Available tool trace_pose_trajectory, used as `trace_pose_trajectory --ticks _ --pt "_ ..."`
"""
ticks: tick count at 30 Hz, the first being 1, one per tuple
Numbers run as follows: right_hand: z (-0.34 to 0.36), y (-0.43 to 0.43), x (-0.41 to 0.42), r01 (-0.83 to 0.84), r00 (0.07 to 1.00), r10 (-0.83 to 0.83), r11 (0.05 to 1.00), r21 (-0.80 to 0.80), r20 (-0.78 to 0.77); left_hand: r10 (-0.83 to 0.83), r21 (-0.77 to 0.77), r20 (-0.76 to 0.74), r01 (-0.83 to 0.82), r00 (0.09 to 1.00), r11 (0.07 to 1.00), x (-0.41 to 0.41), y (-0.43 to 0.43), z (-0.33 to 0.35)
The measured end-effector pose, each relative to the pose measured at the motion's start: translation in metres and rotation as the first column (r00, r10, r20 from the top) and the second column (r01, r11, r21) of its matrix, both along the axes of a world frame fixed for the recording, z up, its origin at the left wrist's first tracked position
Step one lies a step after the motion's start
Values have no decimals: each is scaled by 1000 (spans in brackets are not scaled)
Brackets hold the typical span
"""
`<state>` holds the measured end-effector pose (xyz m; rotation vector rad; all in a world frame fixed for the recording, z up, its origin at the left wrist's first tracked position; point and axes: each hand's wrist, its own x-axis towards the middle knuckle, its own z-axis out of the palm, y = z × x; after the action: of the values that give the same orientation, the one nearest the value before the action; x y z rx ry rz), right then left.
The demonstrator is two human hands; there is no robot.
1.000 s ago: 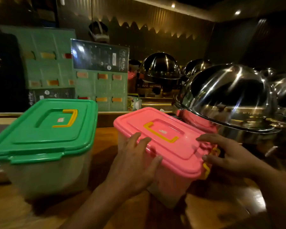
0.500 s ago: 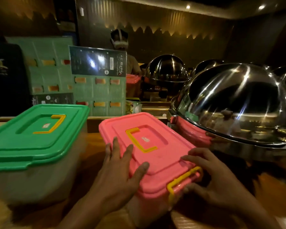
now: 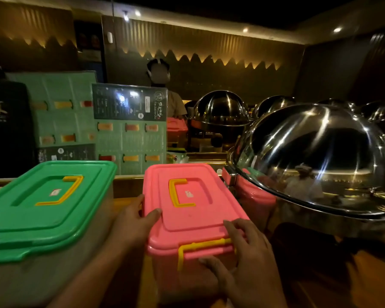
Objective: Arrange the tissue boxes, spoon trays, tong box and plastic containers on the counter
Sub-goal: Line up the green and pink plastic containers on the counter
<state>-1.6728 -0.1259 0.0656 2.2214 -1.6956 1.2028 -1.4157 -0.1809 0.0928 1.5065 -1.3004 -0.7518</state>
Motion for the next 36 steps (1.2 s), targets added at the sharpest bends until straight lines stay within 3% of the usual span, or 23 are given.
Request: trace_pose_trajectory --ticks 15,36 --pt "1 -54 15 87 996 -85 994 65 -39 -68 138 -109 83 992 987 0 -66 17" --pt "7 -110 28 85 996 -80 983 161 -38 -67 206 -223 114 973 972 7 -113 21"
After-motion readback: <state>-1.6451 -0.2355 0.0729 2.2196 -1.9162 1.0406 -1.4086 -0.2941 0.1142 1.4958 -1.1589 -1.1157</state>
